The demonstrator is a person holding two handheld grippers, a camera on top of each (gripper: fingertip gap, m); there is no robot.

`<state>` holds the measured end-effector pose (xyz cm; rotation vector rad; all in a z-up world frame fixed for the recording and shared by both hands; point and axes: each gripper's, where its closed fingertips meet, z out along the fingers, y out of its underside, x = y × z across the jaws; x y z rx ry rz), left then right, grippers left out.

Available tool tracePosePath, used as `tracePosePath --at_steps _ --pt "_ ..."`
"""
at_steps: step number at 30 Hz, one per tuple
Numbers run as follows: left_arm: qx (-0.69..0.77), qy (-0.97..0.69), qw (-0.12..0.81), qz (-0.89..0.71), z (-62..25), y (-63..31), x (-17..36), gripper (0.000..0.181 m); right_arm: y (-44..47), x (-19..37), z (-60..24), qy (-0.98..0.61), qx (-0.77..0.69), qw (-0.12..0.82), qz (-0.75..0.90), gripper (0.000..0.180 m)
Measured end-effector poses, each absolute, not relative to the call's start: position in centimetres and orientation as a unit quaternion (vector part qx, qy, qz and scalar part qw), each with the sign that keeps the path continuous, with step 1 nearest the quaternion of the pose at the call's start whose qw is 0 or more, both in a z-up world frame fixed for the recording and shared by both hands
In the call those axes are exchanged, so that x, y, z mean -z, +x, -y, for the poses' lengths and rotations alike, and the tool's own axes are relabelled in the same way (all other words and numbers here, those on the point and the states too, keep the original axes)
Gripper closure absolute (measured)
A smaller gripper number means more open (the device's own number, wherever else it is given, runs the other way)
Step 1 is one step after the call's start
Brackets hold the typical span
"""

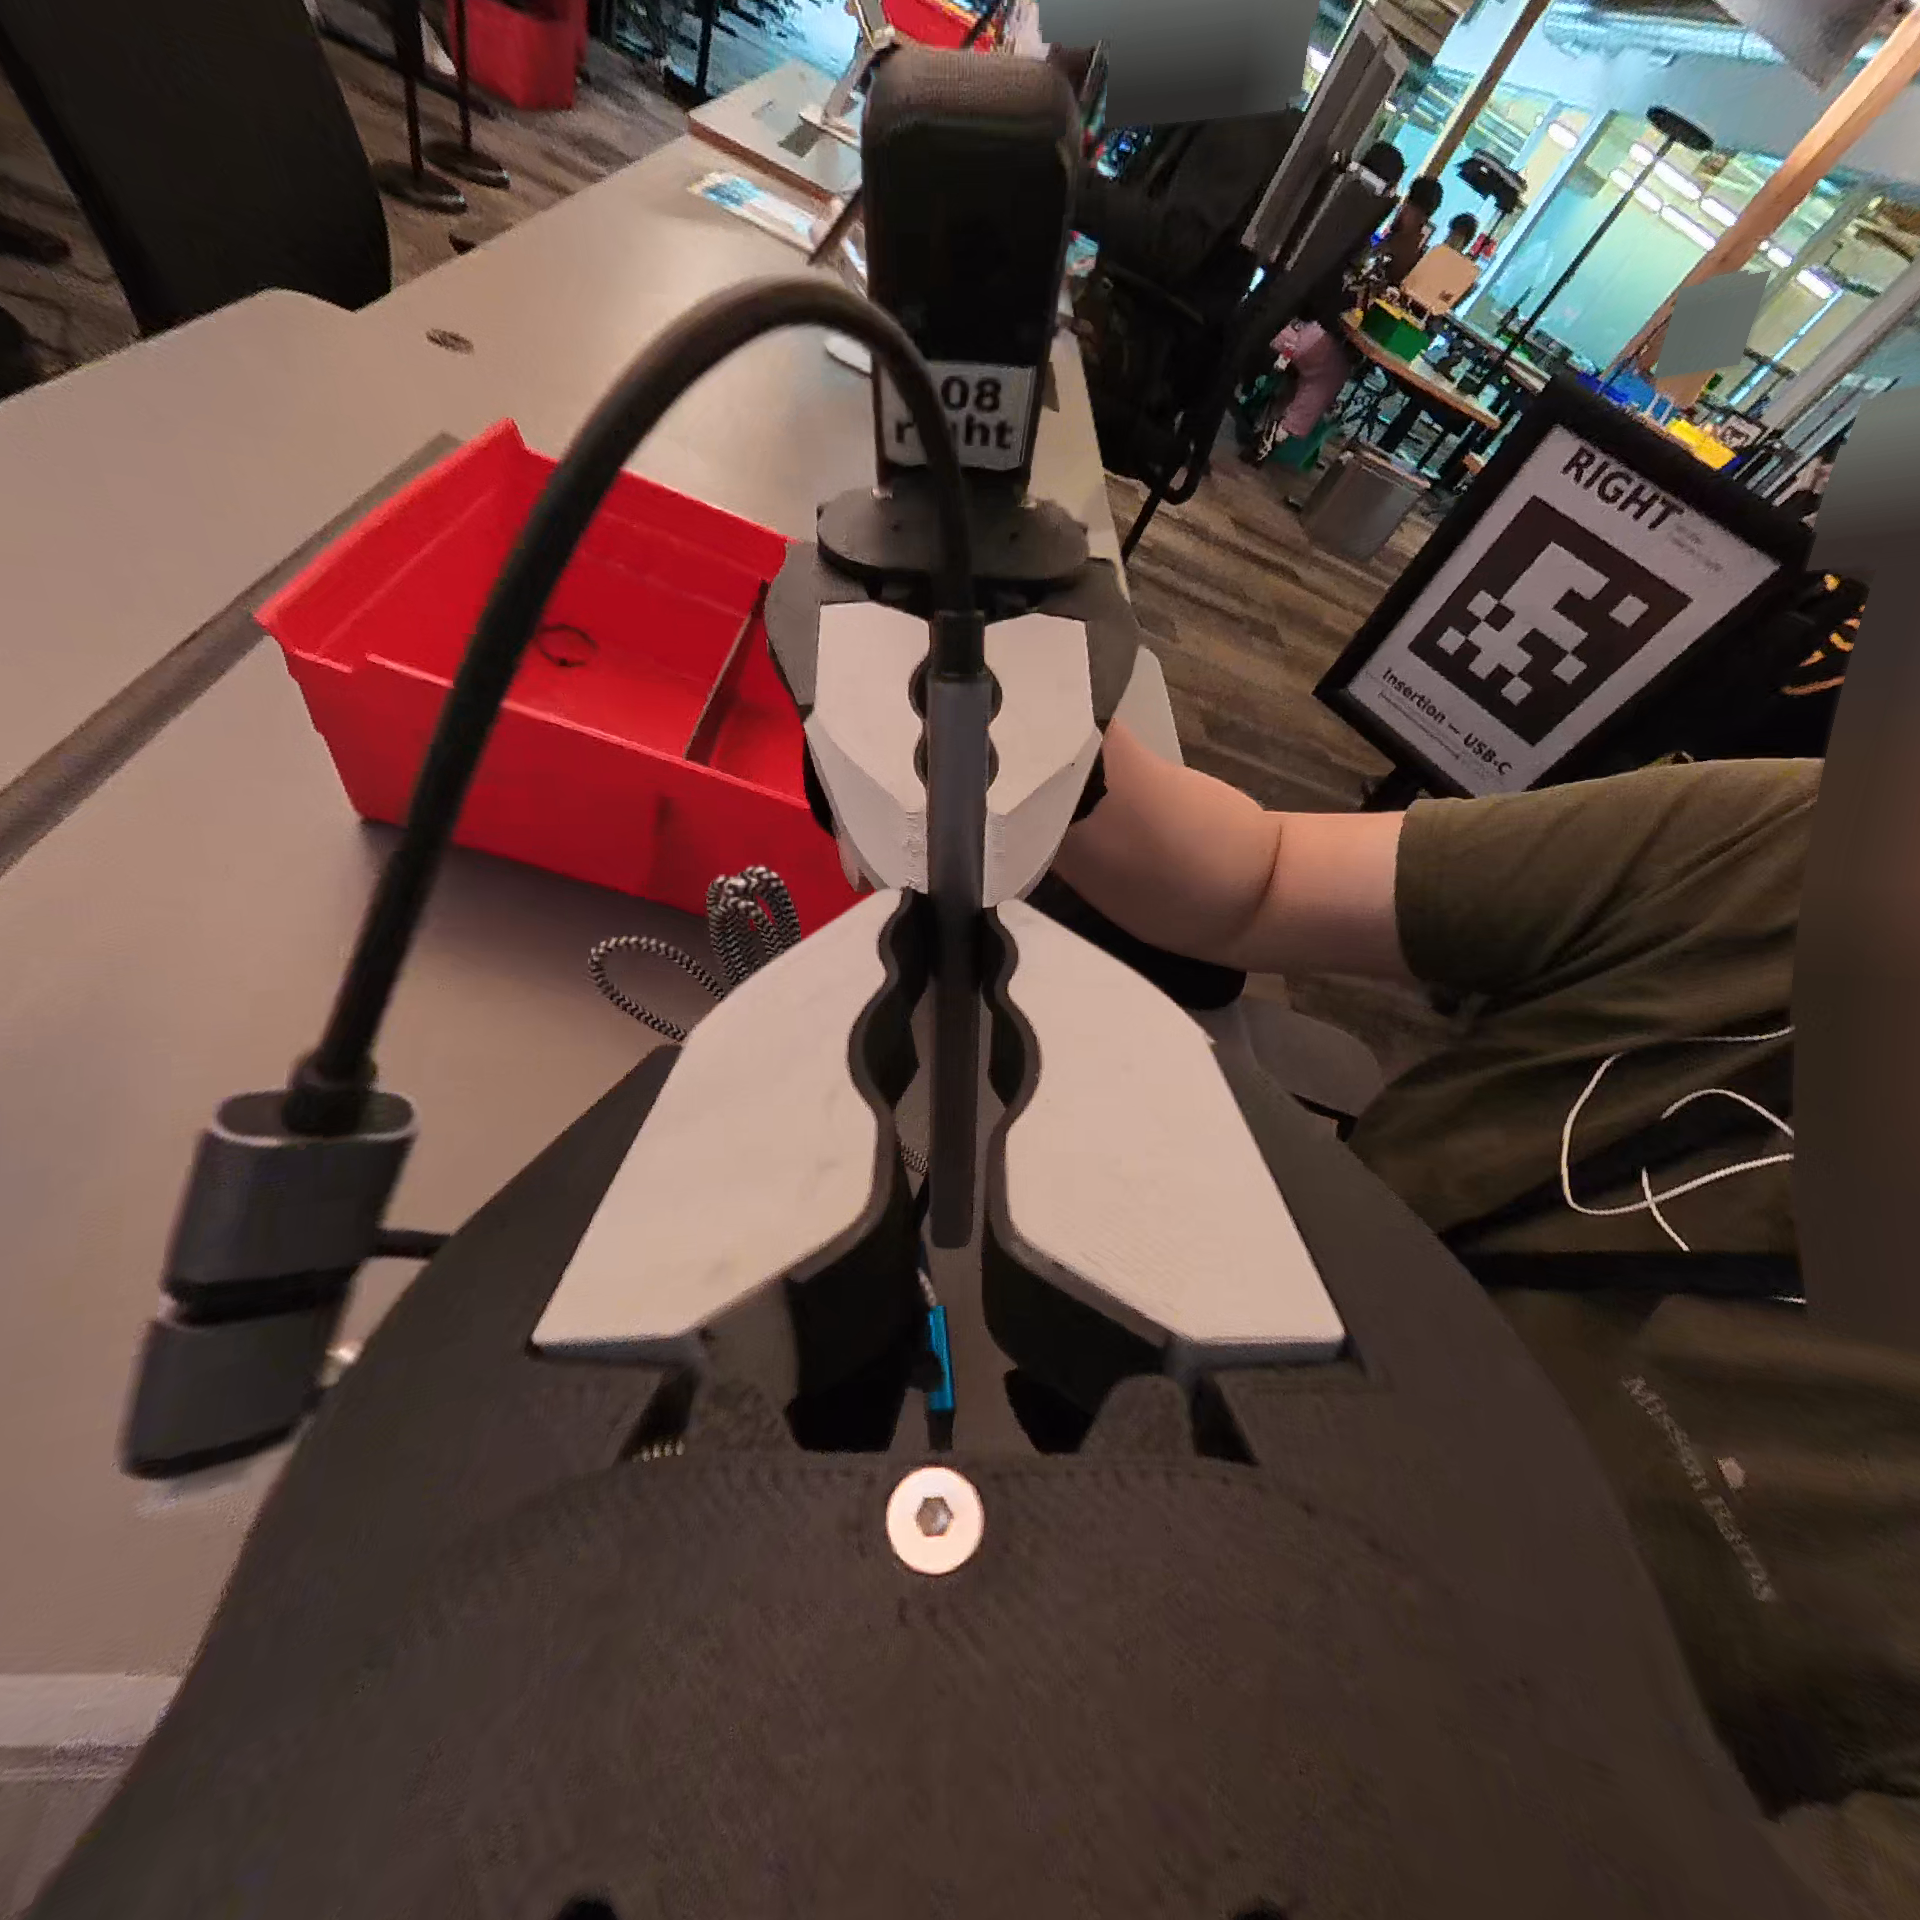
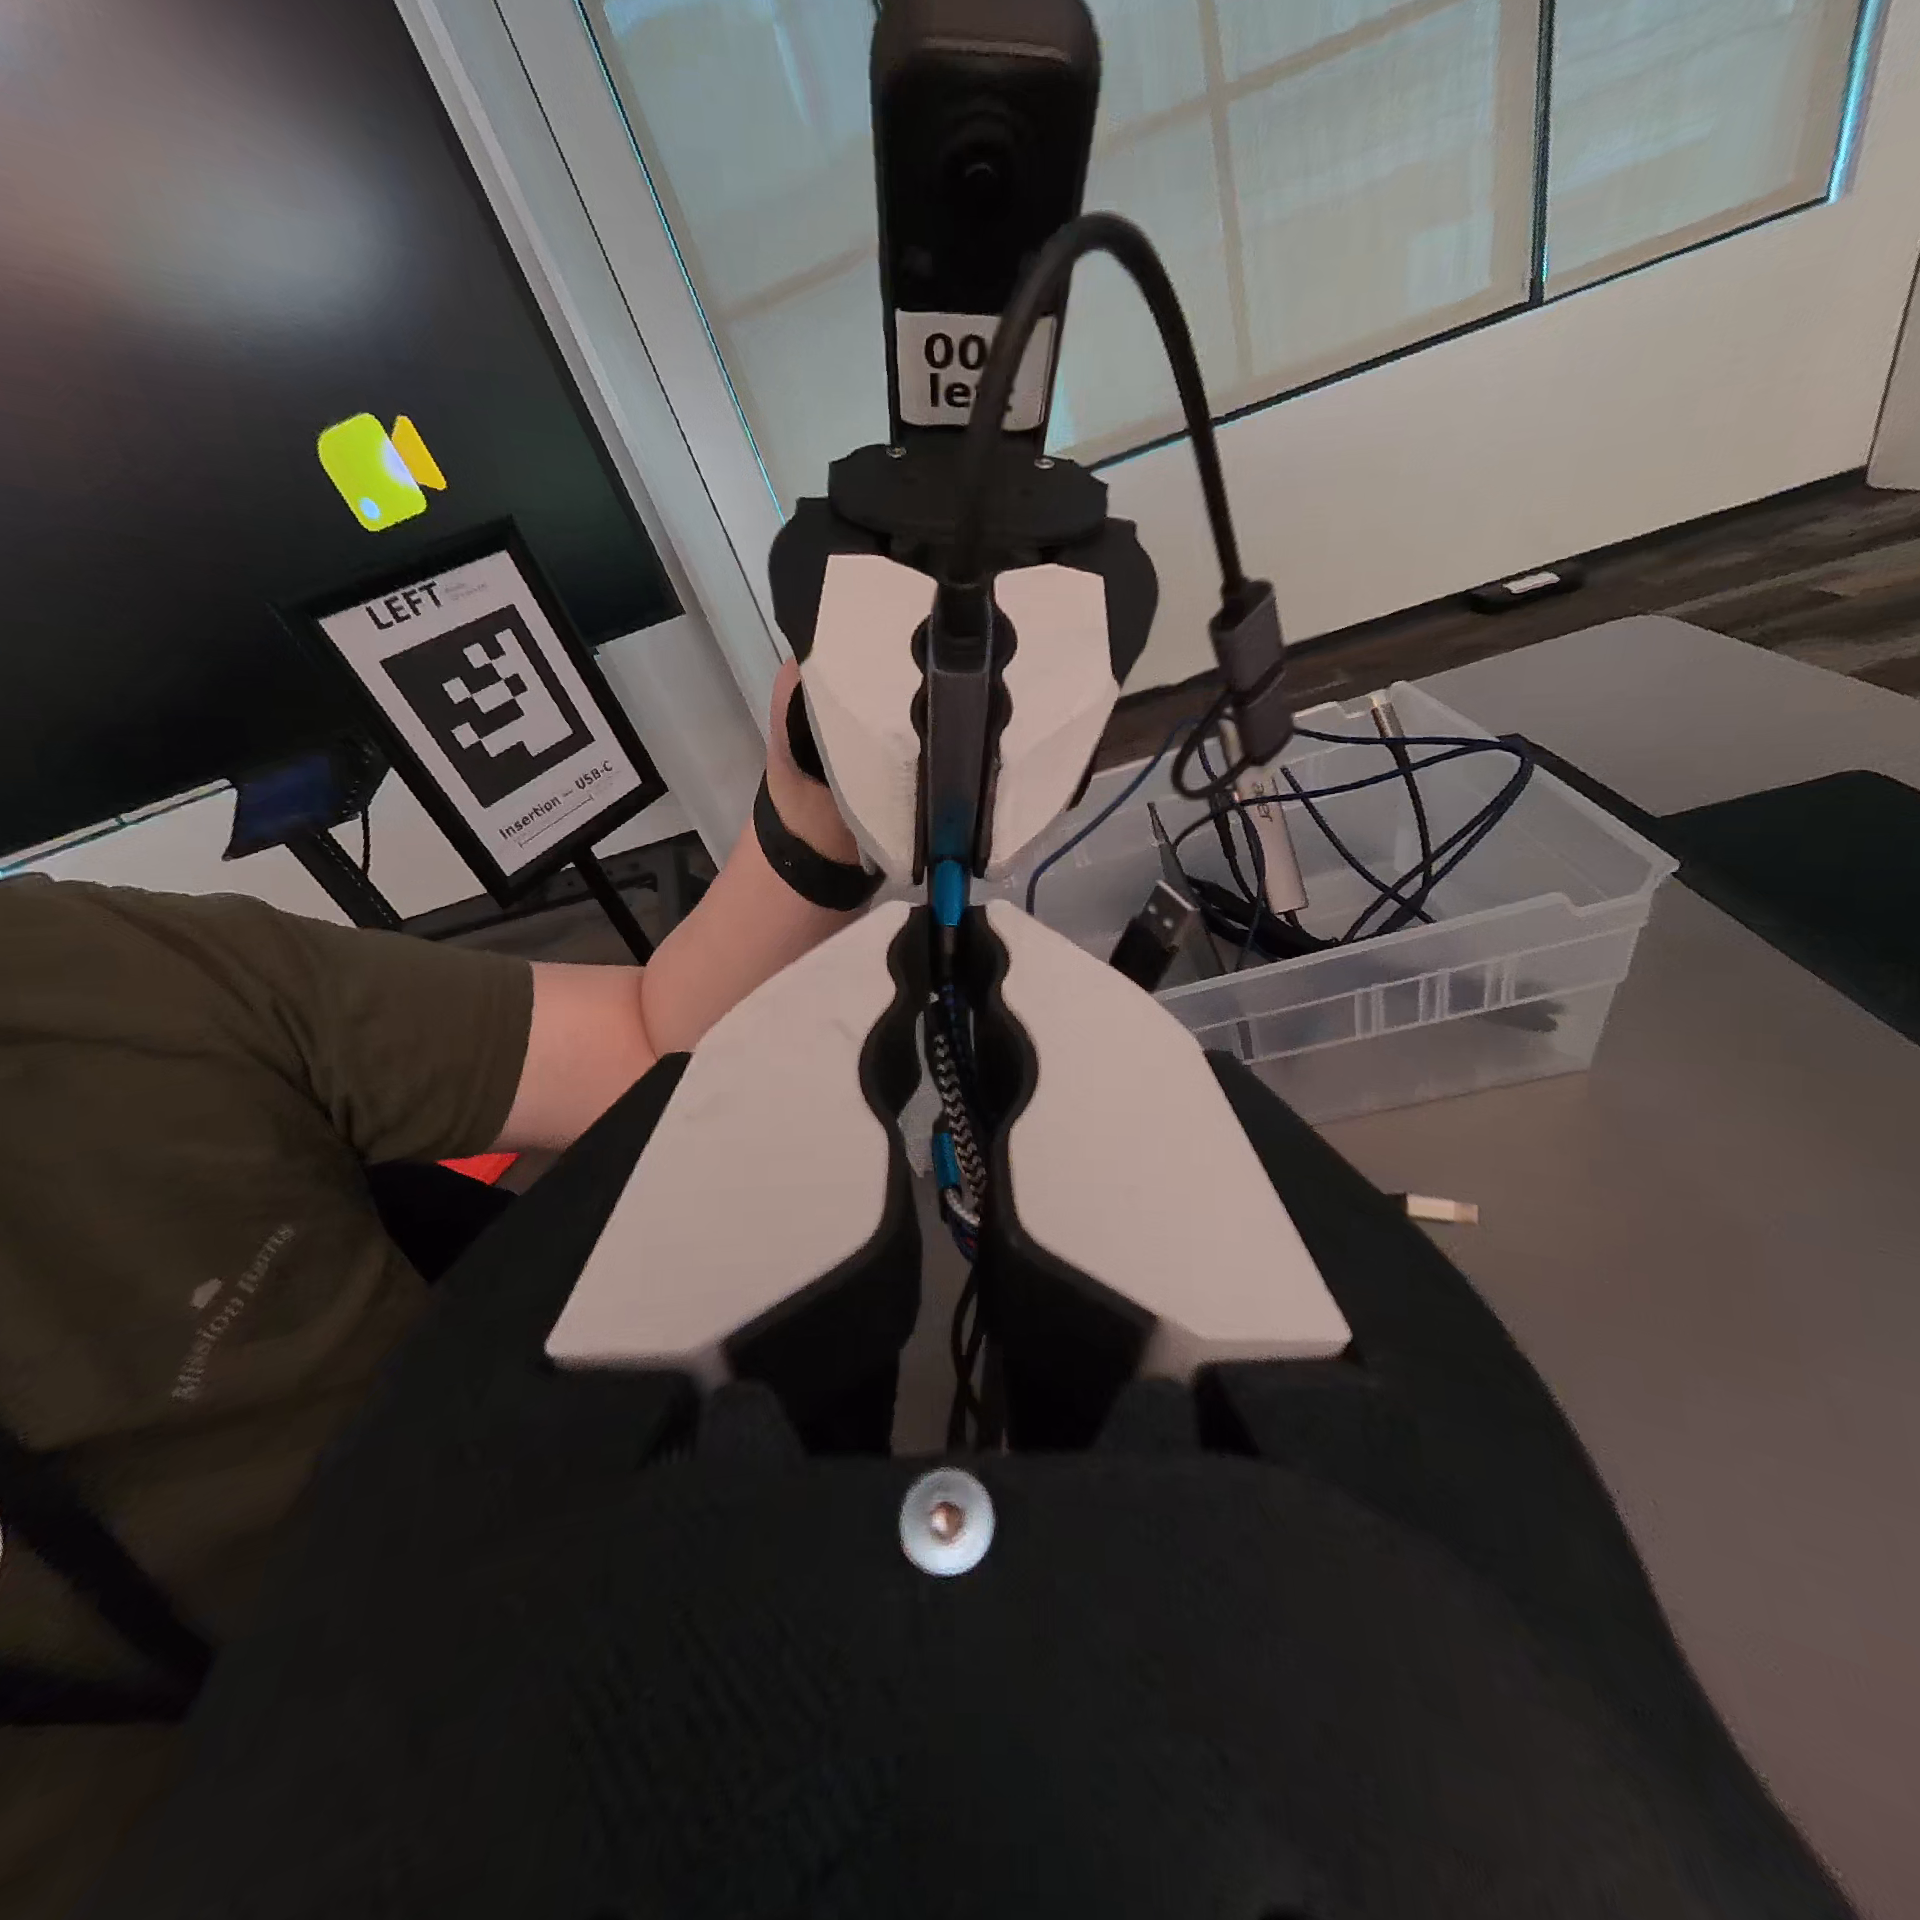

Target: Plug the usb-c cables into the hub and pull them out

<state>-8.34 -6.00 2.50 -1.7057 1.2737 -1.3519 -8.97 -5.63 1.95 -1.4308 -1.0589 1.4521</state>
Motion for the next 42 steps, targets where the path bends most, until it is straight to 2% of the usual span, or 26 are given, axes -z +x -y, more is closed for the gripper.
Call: tracePosePath --at_steps 9,13,16,22,28,33,37,42 --pt "0.505 -0.652 0.307 -0.475 5.6 -8.7 -2.3 0.171 -9.0 -1.6 5.5 -0.572 -0.581 0.403 0.415 0.173" --pt "0.572 -0.621 0.389 -0.367 2.8 -15.1 -7.2 0.172 -4.5 -4.5 3.3 -0.548 -0.626 0.439 0.340 0.173" --pt "0.540 -0.616 0.428 -0.382 3.6 -18.3 -8.6 0.172 -2.5 -5.8 3.2 -0.551 -0.604 0.462 0.344 0.173" --pt "0.545 -0.598 0.422 -0.409 5.7 -17.4 -9.6 0.171 -2.1 -7.0 4.6 -0.548 -0.583 0.470 0.373 0.173" --pt "0.542 -0.622 0.387 -0.411 4.9 -14.5 -7.5 0.172 -6.6 -3.8 6.6 -0.572 -0.551 0.415 0.443 0.173" --pt "0.528 -0.600 0.343 -0.494 7.4 -11.6 -5.8 0.172 -7.9 -2.4 3.7 -0.617 -0.567 0.422 0.347 0.174" --pt "0.523 -0.574 0.323 -0.540 9.5 -9.9 -5.3 0.171 -8.0 -1.3 3.1 -0.623 -0.612 0.372 0.316 0.174" --pt "0.505 -0.574 0.313 -0.563 10.5 -8.2 -4.5 0.171 -9.0 3.3 3.9 -0.691 -0.551 0.287 0.371 0.173"
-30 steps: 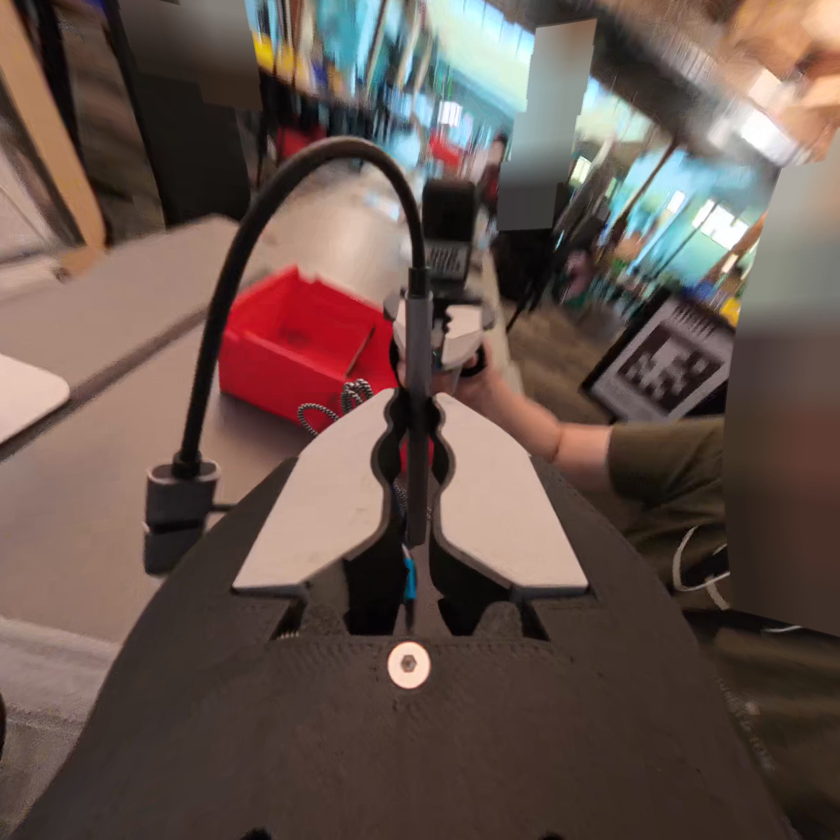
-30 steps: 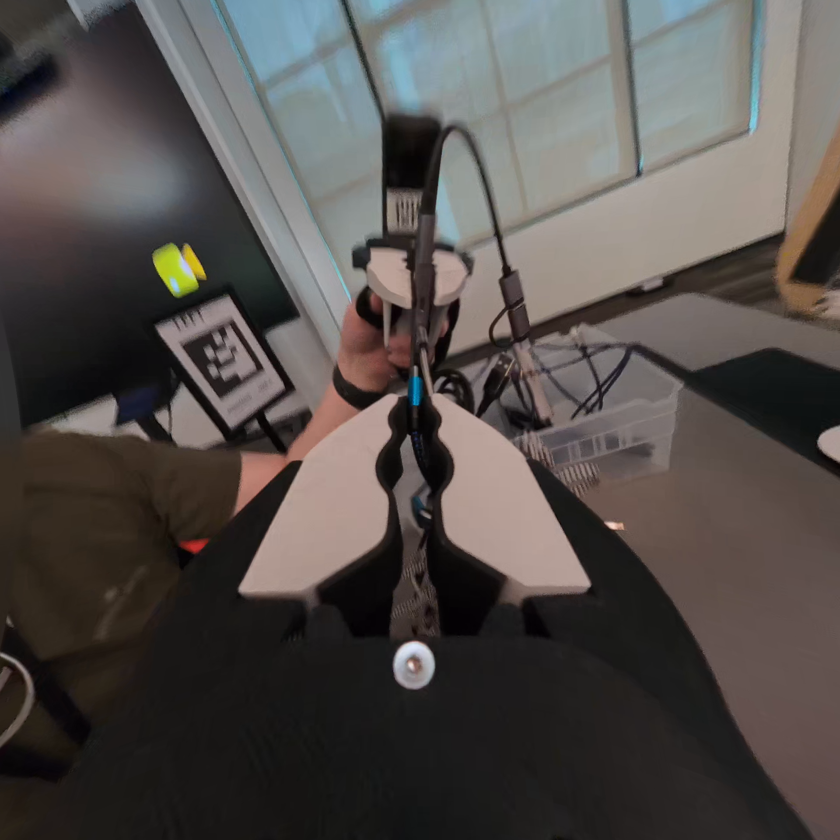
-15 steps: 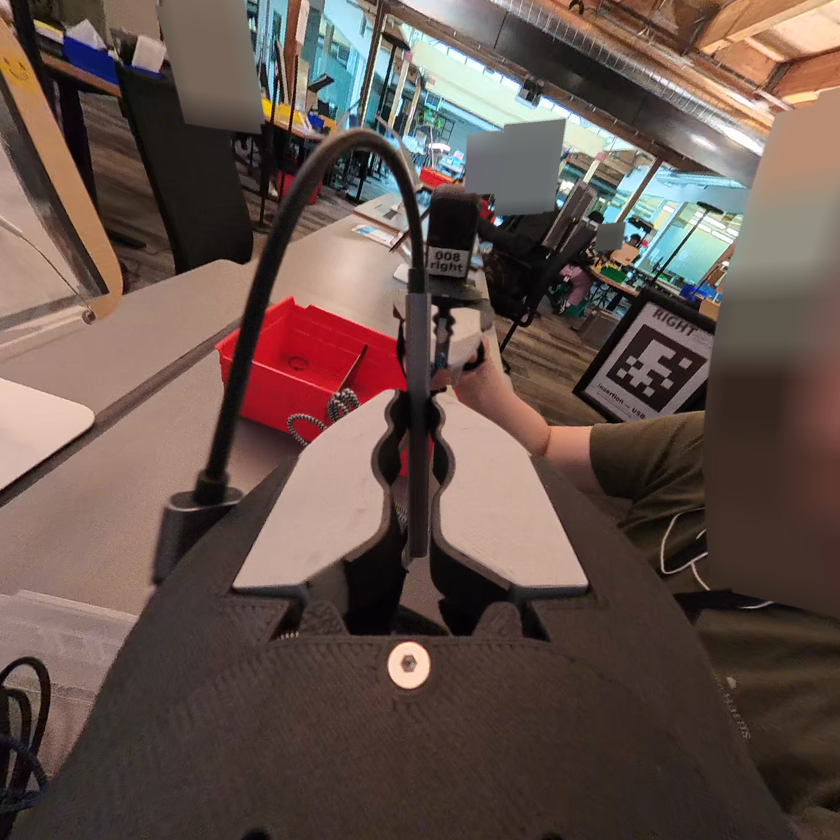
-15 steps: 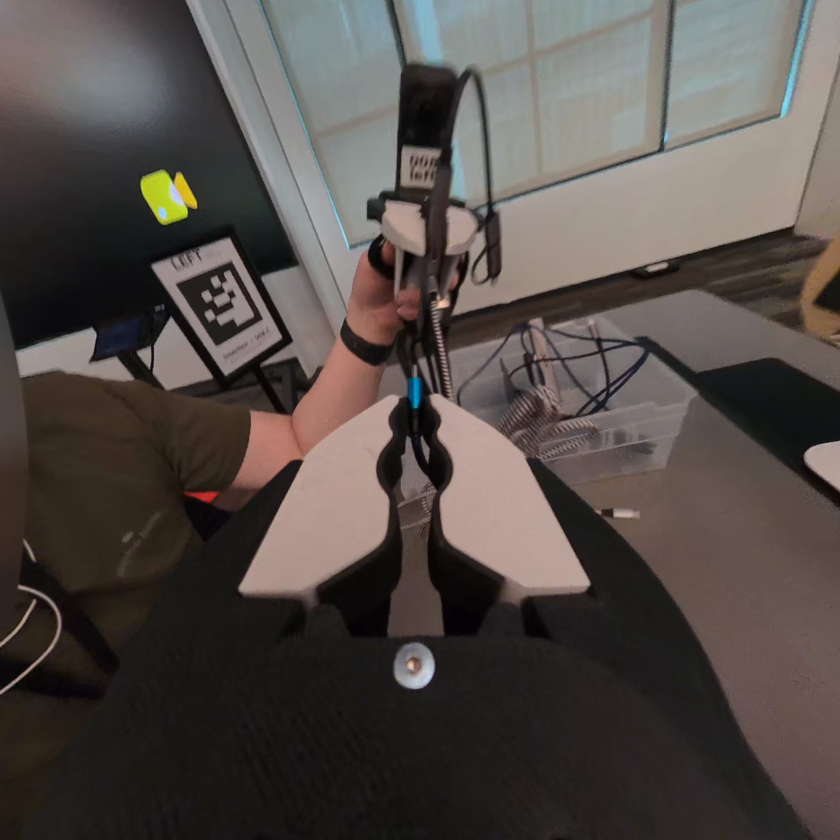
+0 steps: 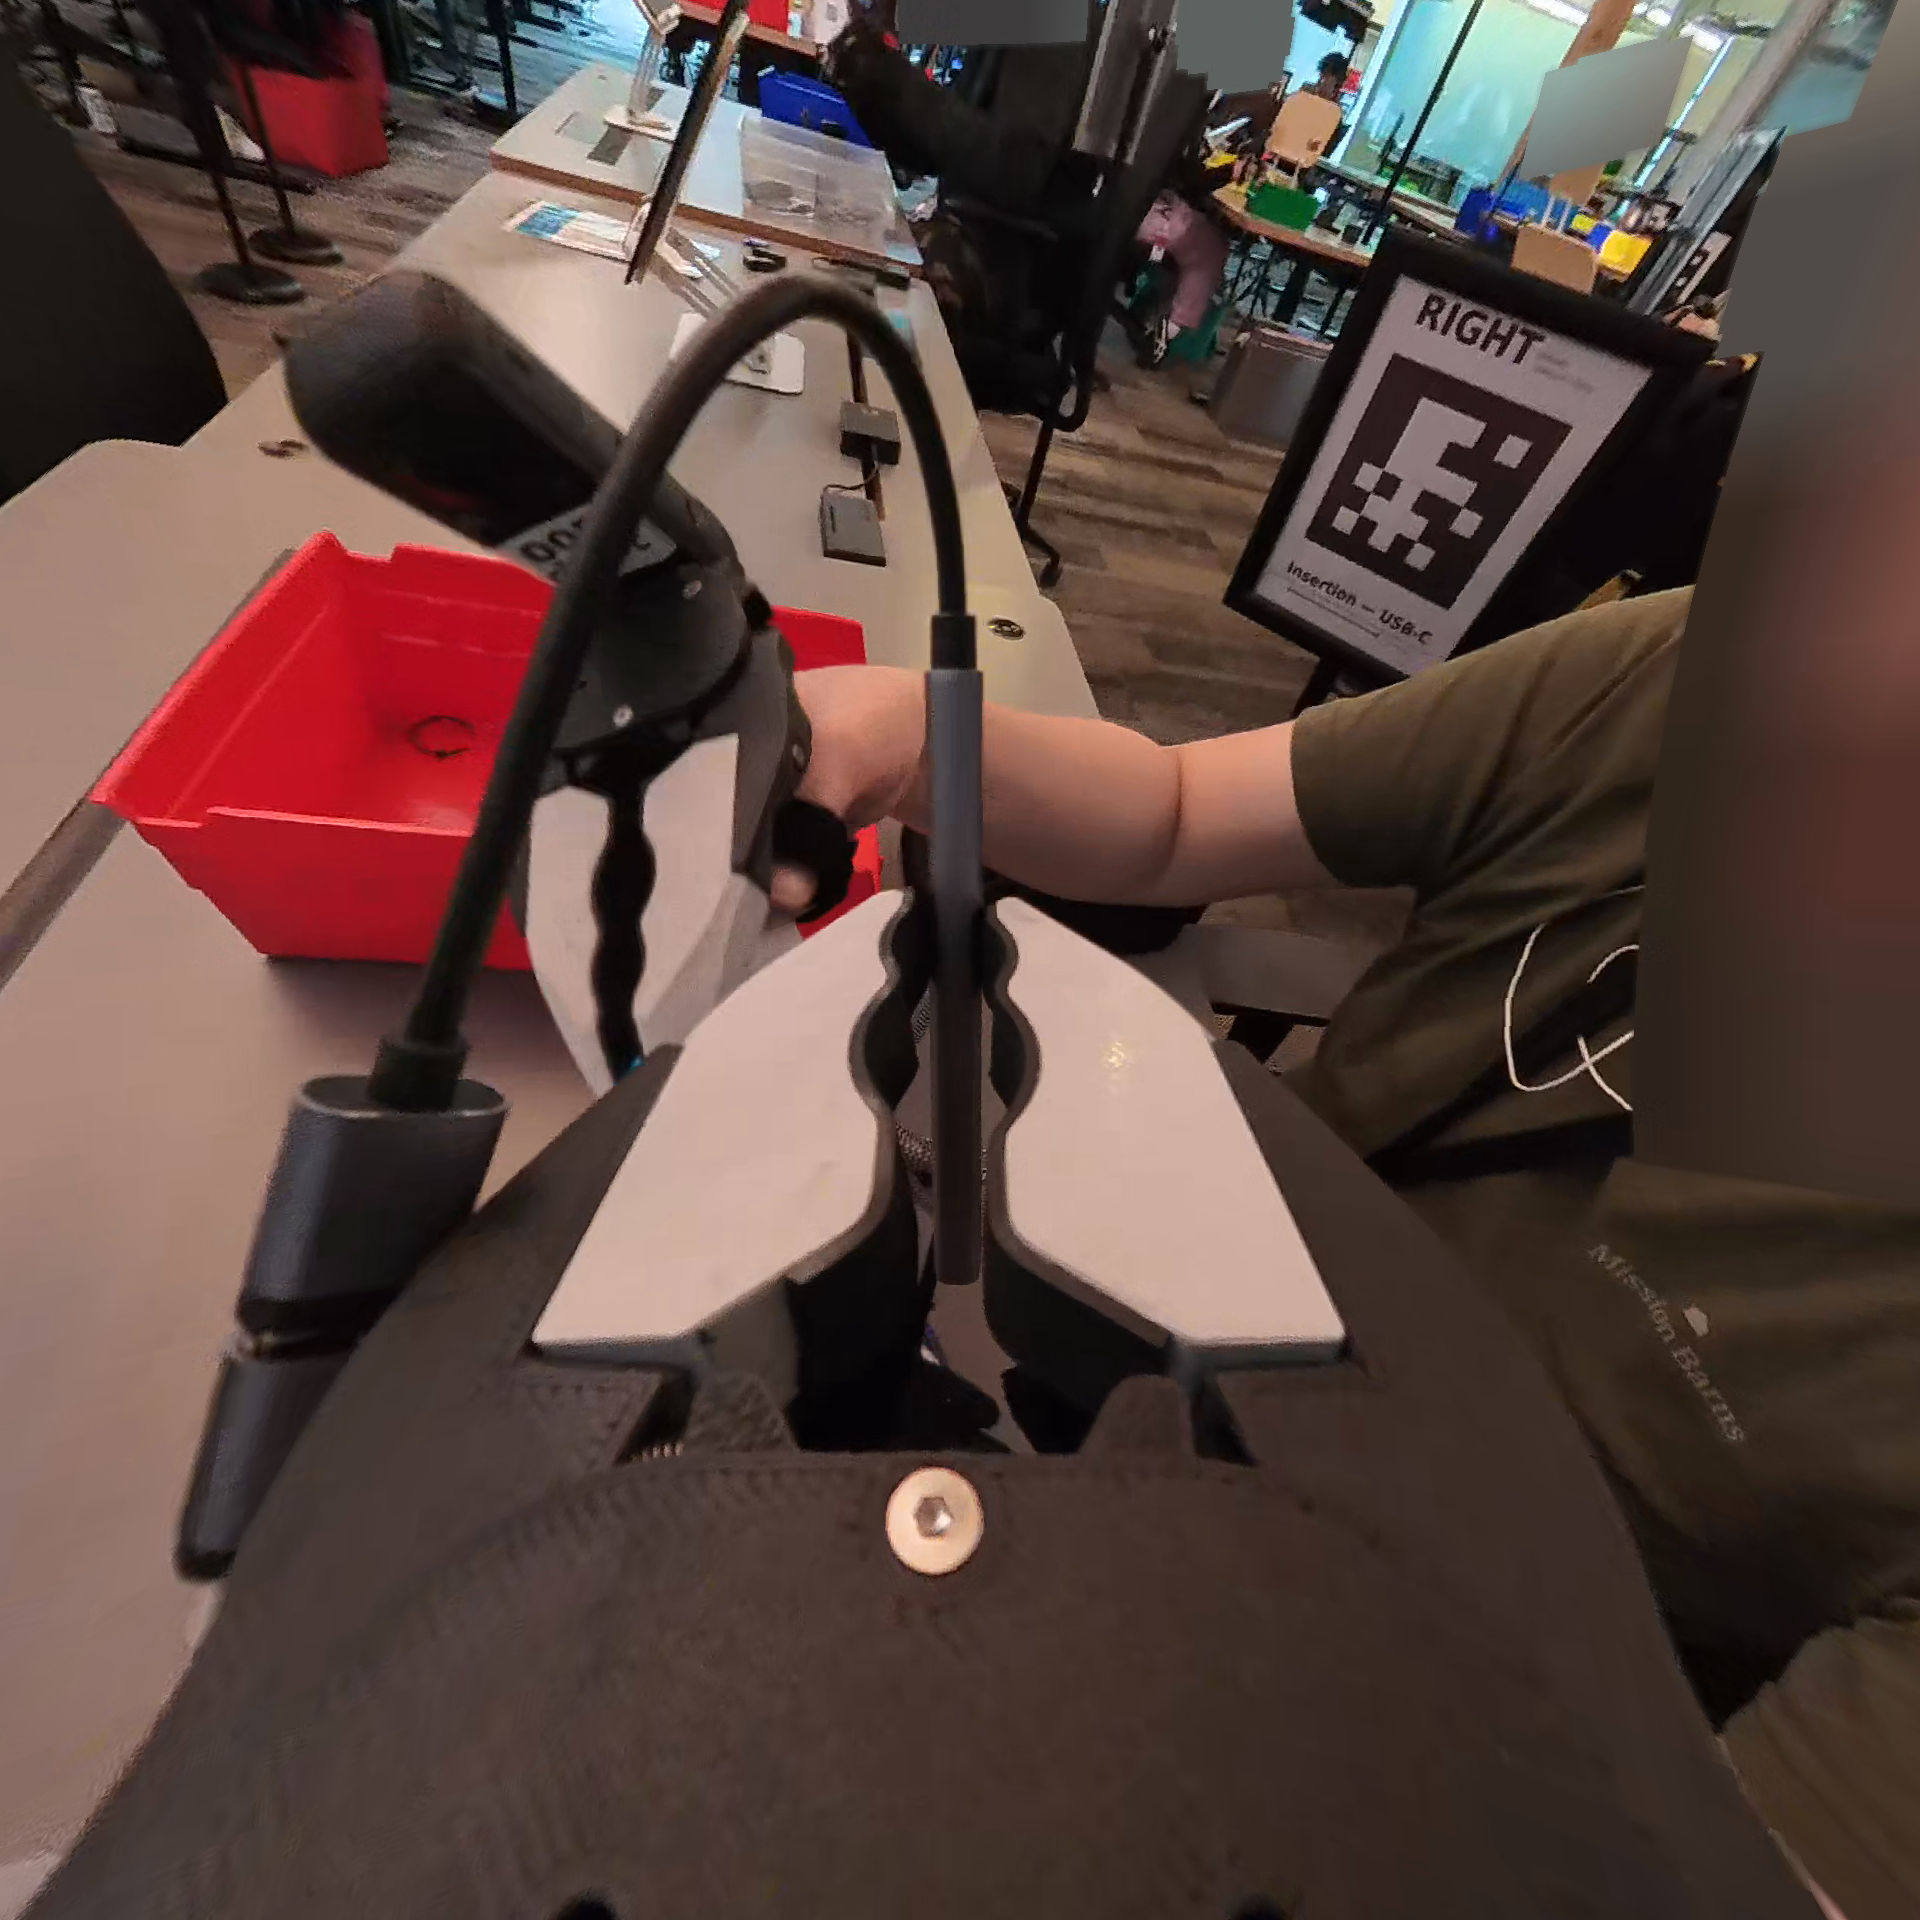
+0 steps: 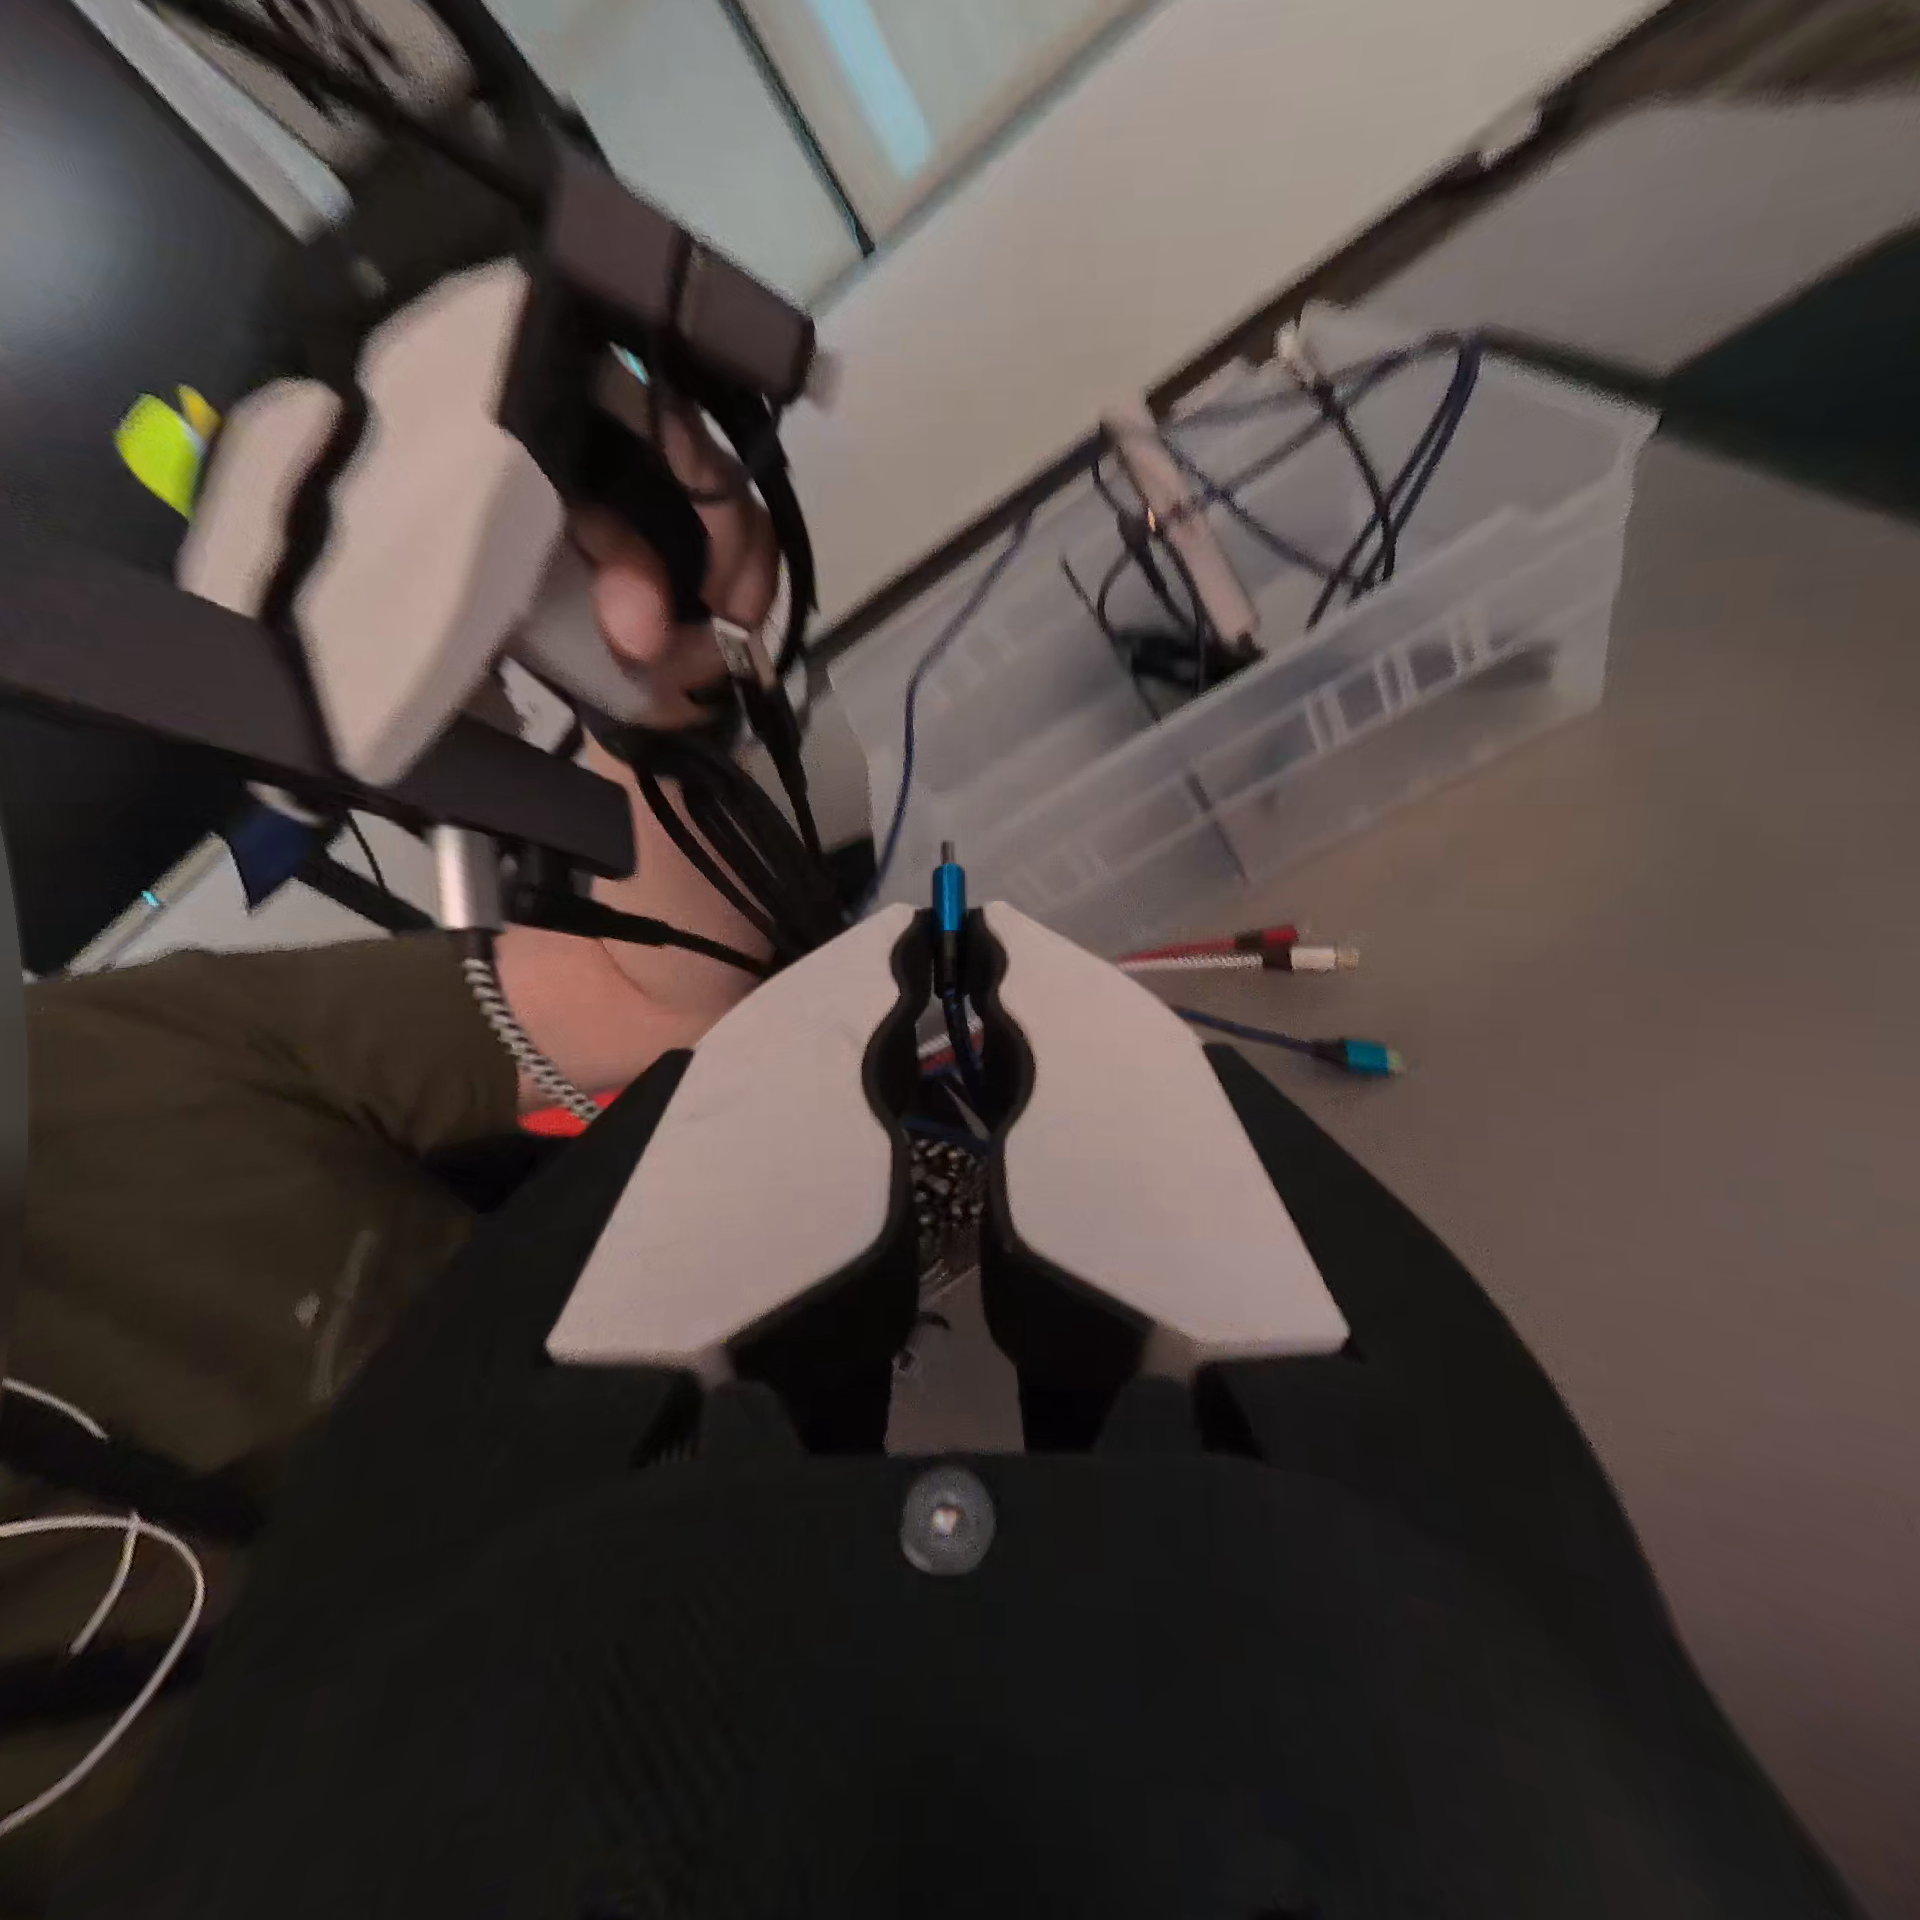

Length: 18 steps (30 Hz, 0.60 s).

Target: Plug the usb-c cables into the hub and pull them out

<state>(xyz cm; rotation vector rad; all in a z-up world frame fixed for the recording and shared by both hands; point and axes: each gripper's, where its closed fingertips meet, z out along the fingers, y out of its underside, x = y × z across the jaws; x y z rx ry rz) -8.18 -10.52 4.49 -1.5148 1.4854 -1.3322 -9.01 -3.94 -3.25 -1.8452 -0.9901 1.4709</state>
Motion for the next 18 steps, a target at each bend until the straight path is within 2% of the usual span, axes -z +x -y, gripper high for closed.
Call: tracePosePath --at_steps 8,13,18 --pt "0.535 -0.586 0.348 -0.500 8.3 -9.0 -6.0 0.172 -8.0 2.4 2.2 -0.685 -0.526 0.347 0.365 0.150" --pt "0.554 -0.601 0.373 -0.439 5.9 -10.4 -6.7 0.172 -5.8 0.3 0.0 -0.678 -0.461 0.450 0.355 0.142" --pt "0.553 -0.614 0.375 -0.421 4.9 -10.8 -6.4 0.172 -5.0 -5.4 1.5 -0.581 -0.452 0.581 0.346 0.143"
